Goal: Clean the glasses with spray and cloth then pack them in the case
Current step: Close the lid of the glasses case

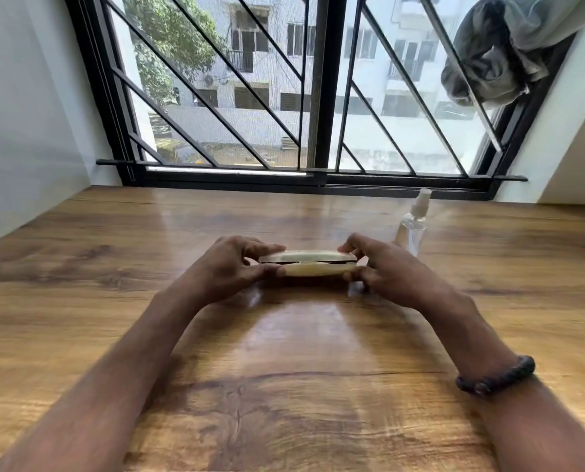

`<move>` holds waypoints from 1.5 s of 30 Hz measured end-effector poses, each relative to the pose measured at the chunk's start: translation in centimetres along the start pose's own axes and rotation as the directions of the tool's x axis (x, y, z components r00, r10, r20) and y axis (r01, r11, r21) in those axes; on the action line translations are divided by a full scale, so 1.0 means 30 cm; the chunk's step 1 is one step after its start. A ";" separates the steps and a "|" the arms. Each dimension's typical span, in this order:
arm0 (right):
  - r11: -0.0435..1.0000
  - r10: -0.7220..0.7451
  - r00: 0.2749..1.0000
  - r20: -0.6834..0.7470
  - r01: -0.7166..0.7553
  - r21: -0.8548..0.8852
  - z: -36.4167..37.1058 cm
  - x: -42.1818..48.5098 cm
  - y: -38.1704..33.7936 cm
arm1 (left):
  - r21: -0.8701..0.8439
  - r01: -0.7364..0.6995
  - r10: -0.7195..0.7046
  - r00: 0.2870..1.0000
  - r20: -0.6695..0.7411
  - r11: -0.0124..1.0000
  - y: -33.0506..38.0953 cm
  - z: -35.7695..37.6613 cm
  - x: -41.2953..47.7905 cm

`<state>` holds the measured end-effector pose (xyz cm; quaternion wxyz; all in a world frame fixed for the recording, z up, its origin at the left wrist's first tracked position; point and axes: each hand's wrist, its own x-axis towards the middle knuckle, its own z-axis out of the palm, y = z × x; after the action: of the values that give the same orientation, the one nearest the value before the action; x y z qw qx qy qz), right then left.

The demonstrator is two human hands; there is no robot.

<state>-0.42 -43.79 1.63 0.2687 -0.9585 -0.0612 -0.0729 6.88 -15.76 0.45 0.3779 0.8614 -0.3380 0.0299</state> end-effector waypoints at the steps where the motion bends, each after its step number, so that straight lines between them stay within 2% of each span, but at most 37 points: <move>1: 1.000 -0.002 1.000 -0.007 0.002 -0.013 0.000 -0.001 0.002 | -0.003 -0.006 0.006 1.000 -0.003 1.000 -0.001 0.002 0.000; 14: 0.987 -0.003 0.999 -0.049 -0.005 -0.161 -0.025 -0.030 -0.041 | -0.014 -0.021 0.020 0.999 -0.044 1.000 0.006 0.003 -0.008; 16: 0.981 -0.076 0.992 -0.105 0.055 -0.186 -0.045 -0.039 -0.063 | -0.011 -0.019 0.019 0.999 -0.041 1.000 0.003 0.000 -0.008; 17: 0.978 -0.153 0.962 -0.226 0.114 -0.176 -0.059 -0.042 -0.073 | -0.008 -0.021 0.021 0.999 -0.036 1.000 0.002 0.000 -0.008; 18: 0.969 -0.233 0.890 -0.392 0.178 -0.173 -0.077 -0.047 -0.081 | -0.003 -0.025 0.025 0.999 -0.029 1.000 0.002 0.001 -0.008; 20: 0.950 -0.308 0.634 -0.709 0.250 -0.189 -0.119 -0.063 -0.094 | 0.029 -0.036 0.036 0.999 -0.008 0.999 0.002 0.005 -0.006; 21: 0.954 -0.281 0.513 -0.811 0.244 -0.176 -0.137 -0.072 -0.093 | 0.051 -0.043 0.043 0.999 -0.001 0.998 0.002 0.008 -0.003; 22: 0.965 -0.223 0.434 -0.873 0.226 -0.134 -0.152 -0.080 -0.088 | 0.069 -0.050 0.050 0.999 0.001 0.996 0.001 0.011 -0.001; 23: 0.975 -0.152 0.395 -0.906 0.211 -0.071 -0.162 -0.081 -0.072 | 0.080 -0.057 0.057 0.998 0.001 0.995 -0.001 0.014 0.000; 25: 0.974 -0.003 0.419 -0.908 0.206 0.092 -0.177 -0.073 -0.026 | 0.093 -0.063 0.064 0.998 -0.001 0.994 -0.006 0.019 0.003; 27: 0.923 0.206 0.535 -0.819 0.171 0.344 -0.193 -0.067 0.013 | 0.094 -0.058 0.059 0.998 -0.006 0.994 -0.012 0.019 0.003; 29: 0.826 0.400 0.685 -0.609 0.017 0.563 -0.212 -0.077 0.031 | 0.097 -0.059 0.061 0.998 -0.010 0.993 -0.018 0.020 0.003; 30: 0.801 0.441 0.740 -0.507 -0.070 0.594 -0.217 -0.084 0.038 | 0.099 -0.061 0.063 0.998 -0.013 0.993 -0.020 0.022 0.005; 33: 0.790 0.468 0.825 -0.317 -0.228 0.570 -0.215 -0.096 0.052 | 0.101 -0.066 0.068 0.998 -0.014 0.993 -0.024 0.024 0.008; 36: 0.790 0.487 0.846 -0.218 -0.320 0.523 -0.200 -0.090 0.057 | 0.098 -0.071 0.072 0.997 -0.010 0.993 -0.024 0.025 0.009; 40: 0.839 0.502 0.830 -0.244 -0.400 0.369 -0.173 -0.078 0.069 | 0.086 -0.073 0.074 0.997 -0.001 0.994 -0.020 0.023 0.008; 45: 0.877 0.476 0.827 -0.298 -0.424 0.225 -0.139 -0.062 0.061 | 0.109 -0.079 0.081 0.997 -0.008 0.991 -0.020 0.024 0.010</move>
<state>-2.40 -47.67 3.89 0.3556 -0.8950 0.2096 -0.1692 7.33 -16.11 -0.36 0.3313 0.8662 -0.3677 0.0688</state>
